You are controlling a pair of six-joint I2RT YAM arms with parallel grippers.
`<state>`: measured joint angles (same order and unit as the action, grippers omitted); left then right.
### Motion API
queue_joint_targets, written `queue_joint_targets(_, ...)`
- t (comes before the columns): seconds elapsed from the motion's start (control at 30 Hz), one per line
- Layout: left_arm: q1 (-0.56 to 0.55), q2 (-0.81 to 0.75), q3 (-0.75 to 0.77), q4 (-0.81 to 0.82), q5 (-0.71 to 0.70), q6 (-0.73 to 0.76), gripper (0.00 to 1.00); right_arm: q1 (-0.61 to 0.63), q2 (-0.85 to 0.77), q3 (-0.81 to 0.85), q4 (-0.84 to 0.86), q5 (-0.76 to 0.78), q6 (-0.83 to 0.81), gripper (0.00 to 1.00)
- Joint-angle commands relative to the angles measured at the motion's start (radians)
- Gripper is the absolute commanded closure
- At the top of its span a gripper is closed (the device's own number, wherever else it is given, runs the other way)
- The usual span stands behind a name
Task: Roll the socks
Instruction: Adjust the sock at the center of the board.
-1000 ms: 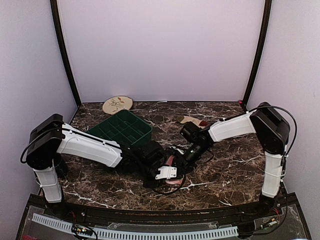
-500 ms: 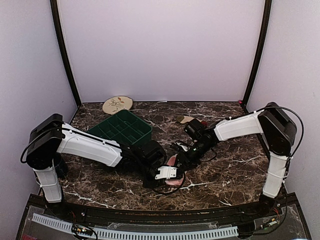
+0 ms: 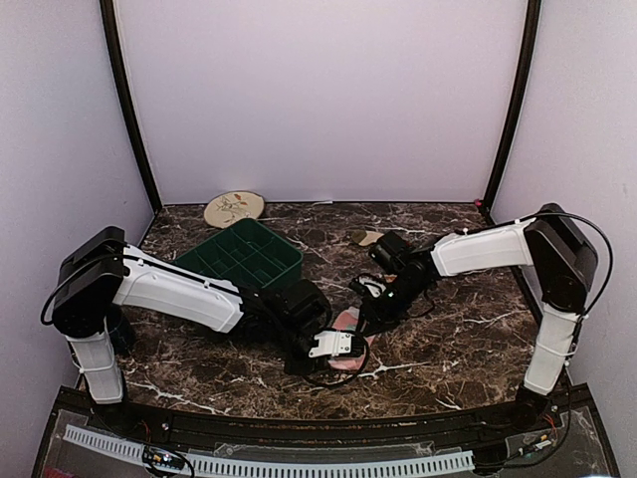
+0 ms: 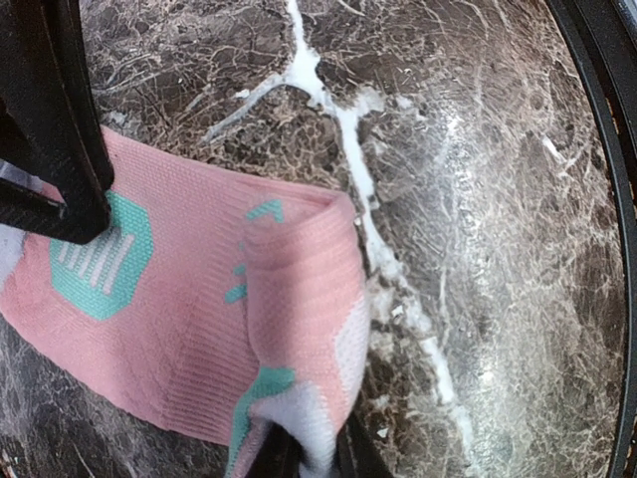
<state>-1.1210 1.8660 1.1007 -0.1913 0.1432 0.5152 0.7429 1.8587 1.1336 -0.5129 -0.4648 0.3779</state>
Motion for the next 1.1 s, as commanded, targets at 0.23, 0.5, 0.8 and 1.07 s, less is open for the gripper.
queue_joint_targets(0.23,-0.002,0.004,-0.017,-0.080,-0.035,-0.023,0.80,-0.004,0.030,0.061,-0.103,0.138,-0.044,0.82)
queue_joint_targets(0.5,-0.002,0.014,-0.003,-0.083,-0.030,-0.030,0.78,0.008,0.096,0.102,-0.136,0.149,-0.094,0.84)
queue_joint_targets(0.8,-0.002,0.024,0.024,-0.095,-0.008,-0.032,0.76,0.022,0.163,0.158,-0.156,0.143,-0.128,0.85)
queue_joint_targets(1.07,-0.003,0.027,0.037,-0.097,-0.016,-0.032,0.75,0.046,0.216,0.230,-0.178,0.137,-0.147,0.85)
